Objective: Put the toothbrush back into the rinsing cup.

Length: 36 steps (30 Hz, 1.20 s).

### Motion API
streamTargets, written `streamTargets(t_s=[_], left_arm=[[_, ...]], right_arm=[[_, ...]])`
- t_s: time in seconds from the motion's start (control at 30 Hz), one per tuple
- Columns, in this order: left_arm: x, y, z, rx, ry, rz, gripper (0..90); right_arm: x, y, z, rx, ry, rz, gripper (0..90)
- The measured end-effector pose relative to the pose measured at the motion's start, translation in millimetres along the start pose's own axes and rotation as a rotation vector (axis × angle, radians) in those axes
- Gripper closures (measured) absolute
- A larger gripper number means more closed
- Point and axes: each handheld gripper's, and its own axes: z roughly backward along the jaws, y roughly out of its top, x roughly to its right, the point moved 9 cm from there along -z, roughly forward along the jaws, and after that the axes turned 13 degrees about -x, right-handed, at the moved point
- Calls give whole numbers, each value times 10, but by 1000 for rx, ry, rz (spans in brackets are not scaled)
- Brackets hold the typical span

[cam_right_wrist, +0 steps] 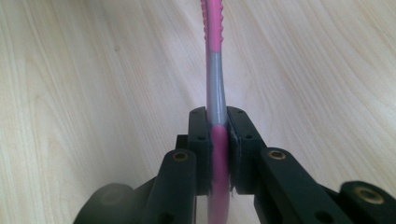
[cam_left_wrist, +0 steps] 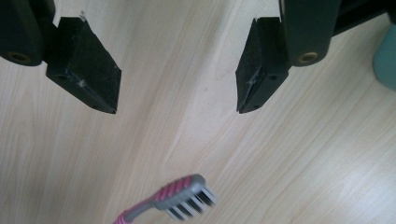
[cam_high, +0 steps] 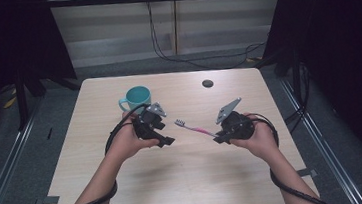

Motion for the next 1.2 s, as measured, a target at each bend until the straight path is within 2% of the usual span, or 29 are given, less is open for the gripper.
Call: streamTargets(t_s=[0.13, 0.47, 0.6, 0.73, 0.8, 0.97, 1.2], left_arm=[[24, 8, -22, 9, -7, 8, 315], [81, 69, -46, 50, -38, 33, 333], [84, 83, -54, 60, -43, 40, 344], [109, 111, -77, 88, -63, 71, 347], [120, 120, -85, 93, -65, 76, 349], [131, 134, -90, 104, -71, 80, 360], [147, 194, -58, 132, -84, 87, 377]], right_arm=[[1, 45, 24, 34, 7, -31, 814], [24, 146, 54, 102, -4, -70, 814], [6, 166, 51, 111, 4, -85, 815], [-7, 184, 37, 118, 7, -103, 815], [-27, 200, 21, 127, 25, -104, 815], [-55, 225, -11, 134, 17, -109, 815], [-80, 273, -32, 148, 32, -122, 815]])
